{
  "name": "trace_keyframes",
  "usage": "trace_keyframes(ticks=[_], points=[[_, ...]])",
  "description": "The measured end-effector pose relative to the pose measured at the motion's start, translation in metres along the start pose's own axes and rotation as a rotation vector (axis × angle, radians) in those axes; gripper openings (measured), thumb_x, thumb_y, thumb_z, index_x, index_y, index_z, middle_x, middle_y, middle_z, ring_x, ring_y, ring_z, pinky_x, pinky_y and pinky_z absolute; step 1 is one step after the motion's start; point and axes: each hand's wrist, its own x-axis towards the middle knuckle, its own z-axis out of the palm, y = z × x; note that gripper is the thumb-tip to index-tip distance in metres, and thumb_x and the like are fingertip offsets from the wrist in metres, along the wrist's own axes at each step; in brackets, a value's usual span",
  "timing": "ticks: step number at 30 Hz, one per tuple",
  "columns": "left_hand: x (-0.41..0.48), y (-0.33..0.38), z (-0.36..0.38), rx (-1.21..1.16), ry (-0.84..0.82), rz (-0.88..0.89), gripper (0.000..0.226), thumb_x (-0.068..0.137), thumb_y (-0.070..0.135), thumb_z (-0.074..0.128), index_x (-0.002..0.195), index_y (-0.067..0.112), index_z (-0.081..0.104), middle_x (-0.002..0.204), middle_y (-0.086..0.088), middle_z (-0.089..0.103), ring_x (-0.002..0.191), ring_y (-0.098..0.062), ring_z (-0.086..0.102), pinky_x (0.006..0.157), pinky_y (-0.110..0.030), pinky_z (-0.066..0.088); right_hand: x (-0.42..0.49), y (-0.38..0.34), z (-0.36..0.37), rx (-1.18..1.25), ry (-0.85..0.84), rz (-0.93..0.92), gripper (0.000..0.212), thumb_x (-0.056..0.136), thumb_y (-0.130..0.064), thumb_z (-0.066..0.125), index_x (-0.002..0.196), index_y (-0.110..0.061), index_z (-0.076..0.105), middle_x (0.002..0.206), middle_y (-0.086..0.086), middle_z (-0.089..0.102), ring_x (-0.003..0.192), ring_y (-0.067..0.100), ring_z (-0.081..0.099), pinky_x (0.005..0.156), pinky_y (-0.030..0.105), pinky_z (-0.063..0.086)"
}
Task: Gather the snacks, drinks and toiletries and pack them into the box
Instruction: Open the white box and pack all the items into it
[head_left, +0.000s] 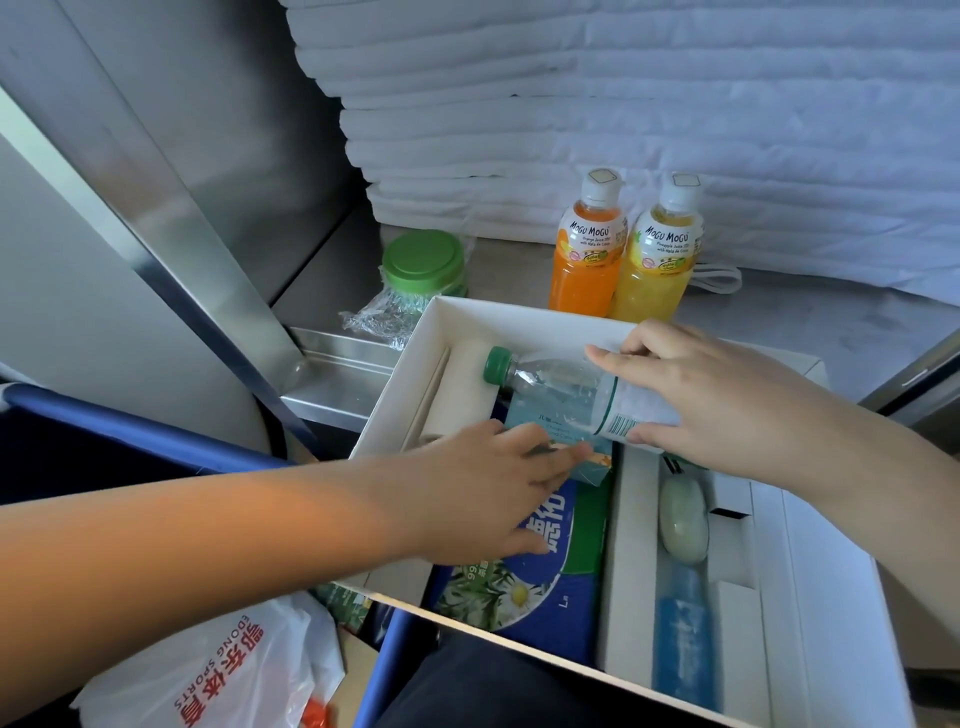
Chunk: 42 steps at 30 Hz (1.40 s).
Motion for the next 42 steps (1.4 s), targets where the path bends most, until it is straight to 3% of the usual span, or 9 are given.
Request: trace_keyframes(ticks=[5, 12, 16, 23, 28, 32, 35, 38, 42], points=[[-0.027, -0.030, -0.003, -0.121, 0.209, -0.161, 0.049, 0.094, 0.047, 0.035, 0.135, 0.021, 0.046, 0.142, 0.002, 0.042, 0.127, -0.014, 0.038, 0.104, -0.033, 0.035, -0.001, 0.000, 0.001, -0.024, -0.005, -0.007, 0.079, 0.083, -0.043, 0.064, 0.147, -0.032, 0.022, 0.118, -0.011, 0.036, 0.109, 0.006, 0.035, 0.086, 0.027, 0.041], [-0.038, -0.038, 0.002, -0.068, 0.206, -0.312, 0.042, 0.095, 0.042, 0.038, 0.131, 0.024, 0.051, 0.140, 0.004, 0.043, 0.123, -0.016, 0.044, 0.104, -0.033, 0.034, -0.003, -0.003, 0.000, -0.109, -0.005, -0.032, 0.079, 0.086, -0.044, 0.059, 0.149, -0.029, 0.015, 0.124, -0.010, 0.037, 0.113, 0.009, 0.038, 0.091, 0.024, 0.037], [-0.032, -0.034, -0.012, -0.035, 0.322, -0.218, 0.041, 0.080, 0.039, 0.058, 0.116, 0.019, 0.063, 0.113, 0.000, 0.063, 0.099, -0.018, 0.061, 0.082, -0.035, 0.054, -0.005, -0.005, -0.004, -0.128, 0.013, -0.027, 0.081, 0.081, -0.045, 0.065, 0.148, -0.024, 0.024, 0.131, -0.008, 0.043, 0.116, 0.013, 0.042, 0.090, 0.029, 0.042], [-0.012, -0.031, 0.009, -0.104, 0.137, -0.112, 0.047, 0.093, 0.047, 0.045, 0.134, 0.026, 0.045, 0.140, 0.000, 0.037, 0.123, -0.017, 0.039, 0.107, -0.034, 0.028, -0.002, -0.002, -0.007, -0.080, -0.009, -0.016, 0.076, 0.082, -0.050, 0.062, 0.146, -0.036, 0.023, 0.127, -0.016, 0.037, 0.114, 0.003, 0.033, 0.081, 0.022, 0.040], [-0.011, -0.028, 0.015, -0.095, 0.157, -0.089, 0.049, 0.093, 0.048, 0.044, 0.137, 0.025, 0.044, 0.146, -0.001, 0.029, 0.127, -0.018, 0.032, 0.111, -0.033, 0.019, -0.001, -0.002, -0.006, -0.080, -0.011, -0.002, 0.077, 0.081, -0.050, 0.063, 0.146, -0.038, 0.022, 0.122, -0.017, 0.037, 0.110, 0.001, 0.032, 0.074, 0.020, 0.036], [-0.017, -0.028, 0.013, -0.091, 0.105, -0.109, 0.057, 0.095, 0.049, 0.040, 0.146, 0.031, 0.024, 0.155, 0.001, 0.015, 0.134, -0.017, 0.024, 0.113, -0.034, 0.011, -0.003, -0.001, -0.008, -0.052, -0.024, -0.001, 0.076, 0.082, -0.052, 0.060, 0.145, -0.040, 0.020, 0.124, -0.020, 0.035, 0.095, -0.009, 0.021, 0.073, 0.019, 0.034], [-0.024, -0.030, 0.005, -0.110, 0.145, -0.145, 0.055, 0.095, 0.048, 0.038, 0.146, 0.032, 0.024, 0.154, 0.001, 0.023, 0.133, -0.017, 0.030, 0.112, -0.035, 0.018, -0.004, 0.000, -0.009, -0.048, -0.034, -0.014, 0.077, 0.082, -0.056, 0.057, 0.146, -0.041, 0.016, 0.127, -0.022, 0.033, 0.094, -0.011, 0.017, 0.072, 0.016, 0.026], [-0.033, -0.035, -0.010, -0.104, 0.224, -0.182, 0.044, 0.093, 0.044, 0.041, 0.135, 0.029, 0.047, 0.138, 0.000, 0.048, 0.122, -0.018, 0.048, 0.104, -0.037, 0.036, -0.006, 0.000, -0.011, -0.060, -0.020, -0.022, 0.075, 0.084, -0.059, 0.050, 0.147, -0.039, 0.015, 0.132, -0.022, 0.032, 0.095, -0.011, 0.018, 0.072, 0.013, 0.022], [-0.040, -0.045, -0.021, -0.061, 0.358, -0.229, 0.033, 0.086, 0.035, 0.056, 0.116, 0.024, 0.064, 0.114, 0.003, 0.064, 0.099, -0.015, 0.062, 0.083, -0.033, 0.051, -0.009, 0.003, -0.020, -0.043, 0.049, -0.018, 0.061, 0.084, -0.054, 0.044, 0.142, -0.038, 0.032, 0.126, -0.020, 0.042, 0.108, -0.005, 0.031, 0.070, 0.014, 0.026]])
